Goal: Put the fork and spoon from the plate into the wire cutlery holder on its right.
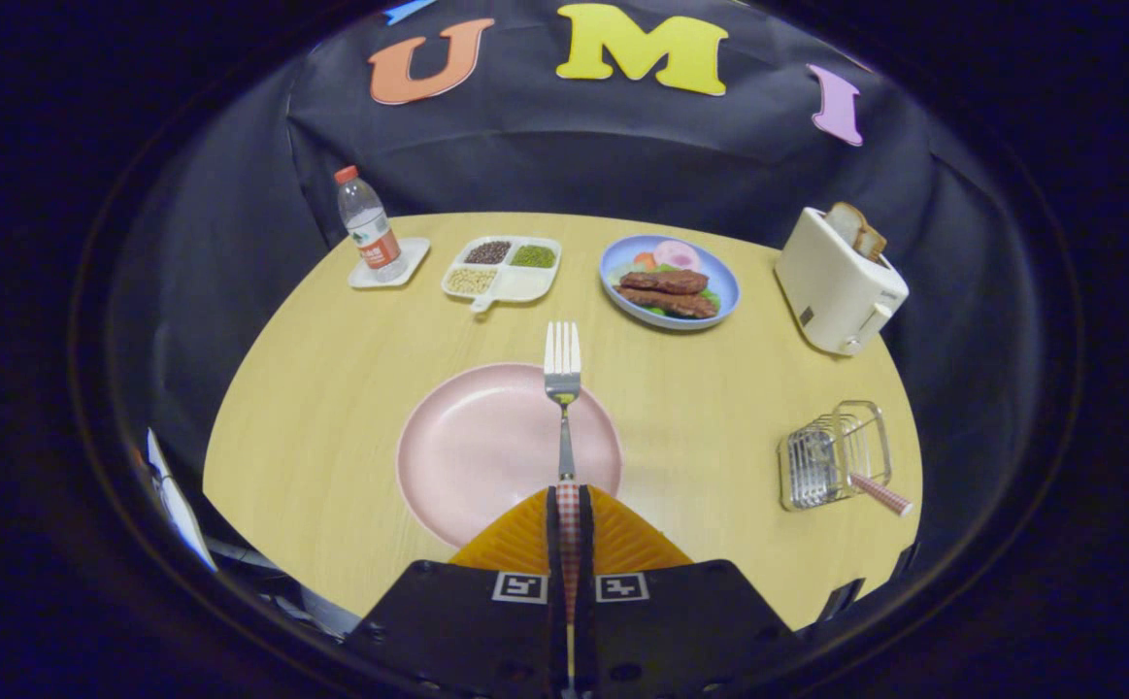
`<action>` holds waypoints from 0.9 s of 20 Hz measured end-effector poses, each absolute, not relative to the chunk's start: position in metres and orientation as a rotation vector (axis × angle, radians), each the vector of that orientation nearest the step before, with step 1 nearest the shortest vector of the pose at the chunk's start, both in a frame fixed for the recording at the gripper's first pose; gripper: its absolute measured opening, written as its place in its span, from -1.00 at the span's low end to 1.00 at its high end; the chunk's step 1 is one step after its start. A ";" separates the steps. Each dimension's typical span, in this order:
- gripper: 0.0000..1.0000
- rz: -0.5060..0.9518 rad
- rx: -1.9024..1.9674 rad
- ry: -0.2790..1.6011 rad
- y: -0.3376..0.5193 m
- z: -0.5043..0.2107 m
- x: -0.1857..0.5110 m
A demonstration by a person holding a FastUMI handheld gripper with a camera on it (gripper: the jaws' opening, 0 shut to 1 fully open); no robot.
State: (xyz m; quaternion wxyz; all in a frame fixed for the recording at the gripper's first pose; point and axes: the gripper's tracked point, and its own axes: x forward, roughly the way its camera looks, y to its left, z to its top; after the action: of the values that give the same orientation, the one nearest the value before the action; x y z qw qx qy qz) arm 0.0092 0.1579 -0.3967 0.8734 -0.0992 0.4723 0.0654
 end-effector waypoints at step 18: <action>-0.93 -0.039 -0.109 1.002 -0.036 -0.310 0.046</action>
State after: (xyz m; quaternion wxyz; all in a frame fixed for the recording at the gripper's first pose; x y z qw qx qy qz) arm 0.0460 -0.0355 -0.3096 0.8756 -0.0520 0.4799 -0.0186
